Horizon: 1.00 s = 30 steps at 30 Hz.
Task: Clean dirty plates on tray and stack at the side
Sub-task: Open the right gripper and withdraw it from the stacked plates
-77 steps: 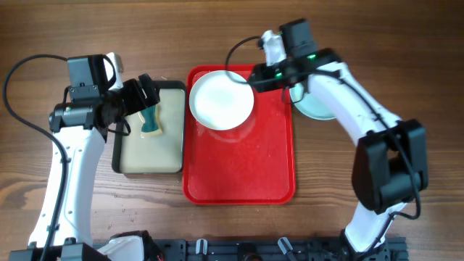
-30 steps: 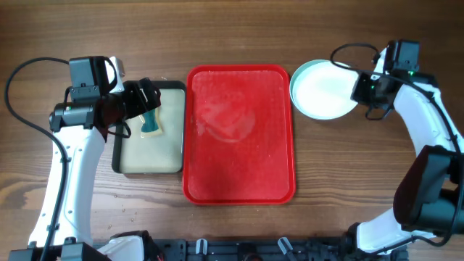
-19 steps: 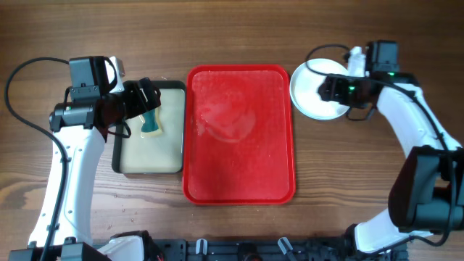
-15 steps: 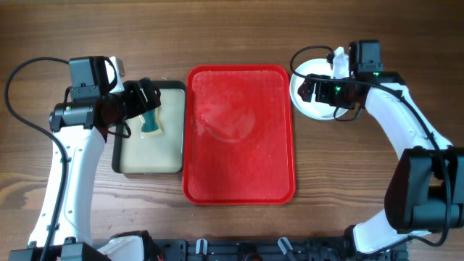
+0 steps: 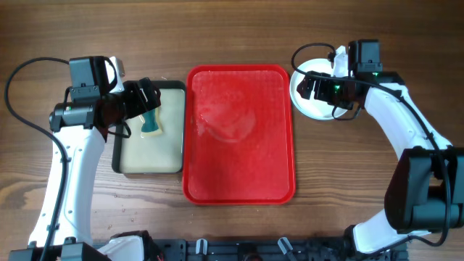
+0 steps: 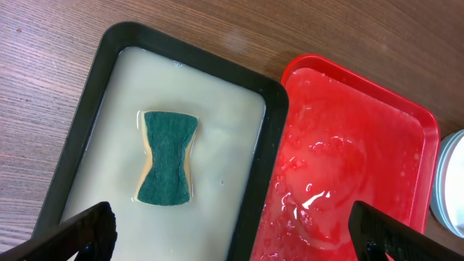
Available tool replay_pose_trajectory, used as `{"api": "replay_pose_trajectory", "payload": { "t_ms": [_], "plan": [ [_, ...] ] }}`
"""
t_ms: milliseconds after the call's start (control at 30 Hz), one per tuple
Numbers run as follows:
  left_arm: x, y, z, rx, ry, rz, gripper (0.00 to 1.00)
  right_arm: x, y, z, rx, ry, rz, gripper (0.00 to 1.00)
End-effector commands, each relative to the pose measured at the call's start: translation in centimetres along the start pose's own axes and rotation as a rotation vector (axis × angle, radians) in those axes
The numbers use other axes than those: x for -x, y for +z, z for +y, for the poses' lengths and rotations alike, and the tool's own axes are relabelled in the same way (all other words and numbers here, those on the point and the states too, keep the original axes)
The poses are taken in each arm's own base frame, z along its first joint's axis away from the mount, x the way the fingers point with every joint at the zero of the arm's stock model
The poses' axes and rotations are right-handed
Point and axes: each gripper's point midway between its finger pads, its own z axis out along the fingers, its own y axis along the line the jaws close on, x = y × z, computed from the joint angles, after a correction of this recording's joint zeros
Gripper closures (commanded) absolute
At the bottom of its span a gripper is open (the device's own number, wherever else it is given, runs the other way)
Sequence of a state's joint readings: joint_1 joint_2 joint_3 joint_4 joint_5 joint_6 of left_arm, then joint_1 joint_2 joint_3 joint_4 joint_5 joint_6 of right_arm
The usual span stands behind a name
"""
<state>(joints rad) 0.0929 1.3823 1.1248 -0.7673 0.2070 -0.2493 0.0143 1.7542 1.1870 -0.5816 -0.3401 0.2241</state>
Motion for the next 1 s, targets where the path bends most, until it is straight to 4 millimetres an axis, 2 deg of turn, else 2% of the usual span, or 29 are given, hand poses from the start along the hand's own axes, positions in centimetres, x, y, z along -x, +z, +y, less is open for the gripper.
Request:
{"api": "replay_pose_trajectory", "payload": {
  "t_ms": [0,100,133,300,333,467,600,633,667,700,800,900,967],
  "plan": [
    [0.0,0.1,0.0,-0.005,-0.003,0.006,0.00,0.1,-0.2,0.3,0.017,0.013,-0.006,0.00],
    [0.0,0.1,0.0,-0.005,-0.003,0.006,0.00,1.4,-3.3,1.8,0.038,-0.020,-0.092,0.00],
    [0.0,0.1,0.0,-0.005,-0.003,0.006,0.00,2.3,-5.8,2.9,0.053,-0.046,-0.160,0.00],
    [0.0,0.1,0.0,-0.005,-0.003,0.006,0.00,3.5,-14.0,6.2,0.109,-0.117,-0.370,0.00],
    [0.0,0.1,0.0,-0.005,-0.003,0.006,0.00,3.5,-15.9,6.9,0.126,-0.110,-0.417,0.00],
    [0.0,0.1,0.0,-0.005,-0.003,0.006,0.00,3.2,-20.4,8.4,0.147,-0.164,-0.534,0.00],
    [0.0,0.1,0.0,-0.005,-0.003,0.006,0.00,2.4,-26.6,8.6,0.089,-0.196,-0.722,0.00],
    [0.0,0.1,0.0,-0.005,-0.003,0.006,0.00,1.8,-28.6,9.0,0.074,-0.253,-0.778,0.00],
    [0.0,0.1,0.0,-0.005,-0.003,0.006,0.00,1.5,-29.4,9.2,0.067,-0.289,-0.801,0.00],
    [0.0,0.1,0.0,-0.005,-0.003,0.006,0.00,0.6,-31.2,9.7,0.047,-0.372,-0.856,0.01],
    [0.0,0.1,0.0,-0.005,-0.003,0.006,0.00,-1.8,-33.2,9.9,0.002,-0.506,-0.930,0.00],
    [0.0,0.1,0.0,-0.005,-0.003,0.006,0.00,-4.7,-33.0,9.2,-0.021,-0.571,-0.980,0.00],
    [0.0,0.1,0.0,-0.005,-0.003,0.006,0.00,-6.1,-33.0,8.8,-0.011,-0.599,-1.092,0.00]
  ]
}}
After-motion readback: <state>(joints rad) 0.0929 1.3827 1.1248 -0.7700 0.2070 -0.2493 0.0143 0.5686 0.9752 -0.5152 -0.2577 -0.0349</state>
